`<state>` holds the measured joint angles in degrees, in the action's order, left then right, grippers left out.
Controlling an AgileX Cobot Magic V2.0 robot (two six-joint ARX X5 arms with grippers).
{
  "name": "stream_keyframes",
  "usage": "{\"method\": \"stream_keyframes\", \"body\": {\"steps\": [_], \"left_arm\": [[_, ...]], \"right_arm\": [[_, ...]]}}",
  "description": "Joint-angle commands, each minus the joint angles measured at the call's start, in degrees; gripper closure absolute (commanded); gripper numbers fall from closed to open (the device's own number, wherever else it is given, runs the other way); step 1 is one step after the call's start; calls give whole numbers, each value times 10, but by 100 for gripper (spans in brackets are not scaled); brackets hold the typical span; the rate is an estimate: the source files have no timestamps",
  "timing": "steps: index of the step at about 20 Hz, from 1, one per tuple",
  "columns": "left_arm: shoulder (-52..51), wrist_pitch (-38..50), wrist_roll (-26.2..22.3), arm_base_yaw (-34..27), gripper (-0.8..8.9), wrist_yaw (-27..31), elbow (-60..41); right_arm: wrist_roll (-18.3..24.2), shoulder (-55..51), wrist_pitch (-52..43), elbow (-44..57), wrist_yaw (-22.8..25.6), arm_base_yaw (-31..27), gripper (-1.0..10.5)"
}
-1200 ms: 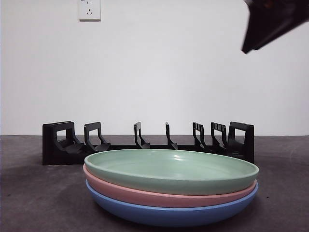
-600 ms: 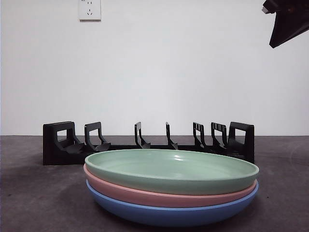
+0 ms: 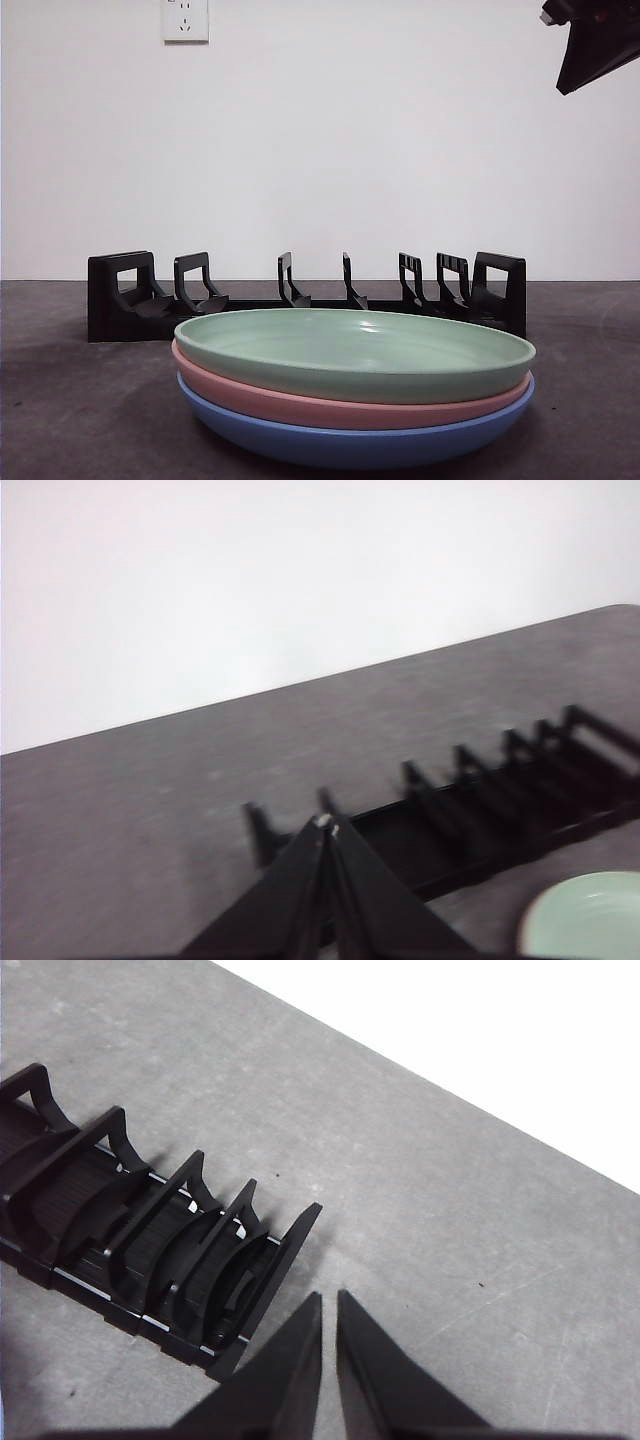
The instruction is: Place the plate
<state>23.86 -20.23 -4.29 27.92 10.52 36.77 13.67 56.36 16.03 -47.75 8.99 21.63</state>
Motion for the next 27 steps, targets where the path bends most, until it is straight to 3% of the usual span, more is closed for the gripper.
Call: {"method": "stream_keyframes", "body": {"steps": [1, 5, 10, 11, 13, 27], "left_arm": [[-47, 12, -13, -66, 806, -18, -74], [-129, 73, 1, -202, 806, -105, -219], [-193, 197, 59, -297, 806, -111, -332], [-210, 224, 65, -304, 806, -111, -355], [-238, 182, 67, -312, 806, -112, -361], [-236, 168, 58, -316, 806, -112, -360]], "right_arm": [[-1, 4, -6, -5, 0, 2, 925], [-1, 4, -6, -5, 0, 2, 925], [-1, 4, -6, -5, 0, 2, 925], [-1, 4, -6, -5, 0, 2, 925], [-1, 4, -6, -5, 0, 2, 925], [-1, 4, -10, -5, 0, 2, 925]]}}
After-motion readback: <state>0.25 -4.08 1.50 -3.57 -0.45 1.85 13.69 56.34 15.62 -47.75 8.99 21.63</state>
